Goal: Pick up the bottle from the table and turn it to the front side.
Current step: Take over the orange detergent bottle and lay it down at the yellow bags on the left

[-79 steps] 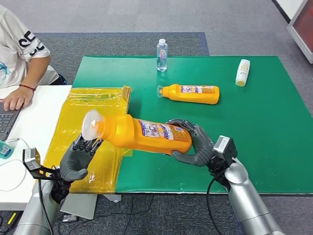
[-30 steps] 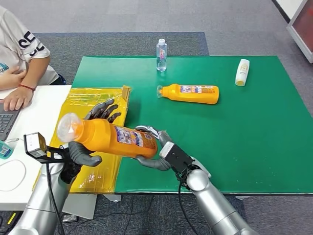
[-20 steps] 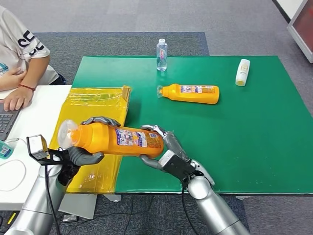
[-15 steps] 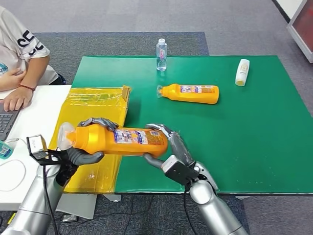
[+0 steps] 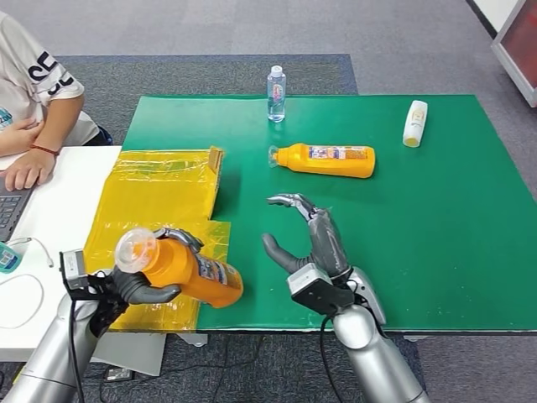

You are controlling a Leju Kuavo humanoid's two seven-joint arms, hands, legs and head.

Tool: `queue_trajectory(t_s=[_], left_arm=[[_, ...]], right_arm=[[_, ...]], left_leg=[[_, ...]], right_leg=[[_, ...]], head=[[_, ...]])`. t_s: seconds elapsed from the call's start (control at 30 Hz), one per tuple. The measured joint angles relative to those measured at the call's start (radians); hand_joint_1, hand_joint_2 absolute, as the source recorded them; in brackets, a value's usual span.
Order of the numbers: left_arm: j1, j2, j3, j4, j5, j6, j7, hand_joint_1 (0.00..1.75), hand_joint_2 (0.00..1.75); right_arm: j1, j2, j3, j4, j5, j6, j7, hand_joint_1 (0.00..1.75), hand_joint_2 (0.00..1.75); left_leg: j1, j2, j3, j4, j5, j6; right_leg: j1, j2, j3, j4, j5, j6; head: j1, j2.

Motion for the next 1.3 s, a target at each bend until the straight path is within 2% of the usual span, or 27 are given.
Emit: queue_trajectory(t_s=[0.03, 0.27, 0.37, 0.6, 0.7, 0.77, 0.9, 1.0, 1.17, 1.3], left_arm=[[0.001, 0.000, -0.001, 0.000, 0.000, 0.001, 0.000, 1.75, 1.75], [0.009, 0.001, -0.004, -0.004, -0.010, 0.009, 0.000, 1.75, 1.75], [0.012, 0.011, -0.009, -0.011, -0.046, 0.059, 0.000, 1.75, 1.75], [0.008, 0.089, -0.044, -0.028, -0.102, 0.193, 0.000, 1.75, 1.75], [-0.017, 0.156, -0.085, -0.029, -0.171, 0.311, 0.001, 1.75, 1.75], [-0.059, 0.221, -0.108, -0.032, -0.211, 0.344, 0.021, 1.75, 1.75], [-0.186, 0.369, -0.143, -0.041, -0.205, 0.308, 0.119, 1.75, 1.75], [-0.273, 0.441, -0.168, -0.046, -0.187, 0.303, 0.162, 1.75, 1.75], [-0.450, 0.521, -0.274, -0.044, -0.230, 0.334, 0.300, 1.75, 1.75], [-0.600, 0.540, -0.397, -0.013, -0.271, 0.330, 0.363, 1.75, 1.75]], right_arm=[[0.000, 0.000, -0.002, -0.001, -0.010, 0.010, 0.001, 0.01, 1.75], [0.001, 0.007, -0.028, -0.002, -0.065, 0.051, 0.007, 0.00, 1.75], [0.000, 0.010, -0.044, -0.002, -0.089, 0.068, 0.010, 0.00, 1.75], [0.001, 0.011, -0.087, 0.011, -0.134, 0.090, 0.014, 0.00, 1.75], [0.000, 0.011, -0.109, 0.024, -0.155, 0.100, 0.013, 0.00, 1.75], [0.000, 0.011, -0.126, 0.039, -0.162, 0.108, 0.009, 0.00, 1.75], [0.000, 0.011, -0.147, 0.075, -0.164, 0.116, 0.000, 0.00, 1.75], [-0.001, 0.011, -0.153, 0.089, -0.164, 0.118, -0.002, 0.00, 1.75], [-0.001, 0.011, -0.155, 0.105, -0.151, 0.109, 0.000, 0.00, 1.75], [-0.002, 0.015, -0.155, 0.118, -0.132, 0.104, 0.009, 0.00, 1.75]], left_leg=[[0.000, 0.000, 0.000, 0.000, 0.000, 0.000], [0.000, 0.000, 0.000, 0.000, 0.000, 0.000], [0.000, 0.000, 0.000, 0.000, 0.000, 0.000], [0.001, 0.000, 0.000, 0.000, 0.001, -0.001], [0.002, 0.000, -0.001, 0.000, 0.002, -0.002], [0.003, 0.001, -0.002, 0.000, 0.002, -0.003], [0.005, 0.001, -0.003, 0.000, 0.005, -0.007], [0.006, 0.001, -0.004, 0.000, 0.006, -0.007], [0.006, 0.001, -0.007, 0.000, 0.006, -0.007], [0.006, 0.001, -0.008, 0.000, 0.007, -0.006]], right_leg=[[0.000, 0.000, 0.000, 0.000, 0.000, 0.000], [0.000, 0.000, 0.000, 0.000, 0.000, 0.000], [0.000, 0.000, 0.000, 0.000, 0.000, 0.000], [0.001, 0.000, -0.002, 0.000, 0.001, -0.001], [0.002, 0.000, -0.003, 0.000, 0.001, -0.002], [0.003, 0.001, -0.003, 0.000, 0.002, -0.004], [0.006, 0.001, -0.006, 0.001, 0.004, -0.007], [0.006, 0.001, -0.006, 0.001, 0.005, -0.007], [0.006, 0.001, -0.008, 0.001, 0.006, -0.007], [0.006, 0.001, -0.009, 0.001, 0.007, -0.006]], head=[[0.000, 0.000], [0.000, 0.000], [0.000, 0.000], [0.000, 0.000], [0.000, 0.000], [0.000, 0.000], [0.000, 0.000], [0.000, 0.000], [0.000, 0.000], [0.000, 0.000]])
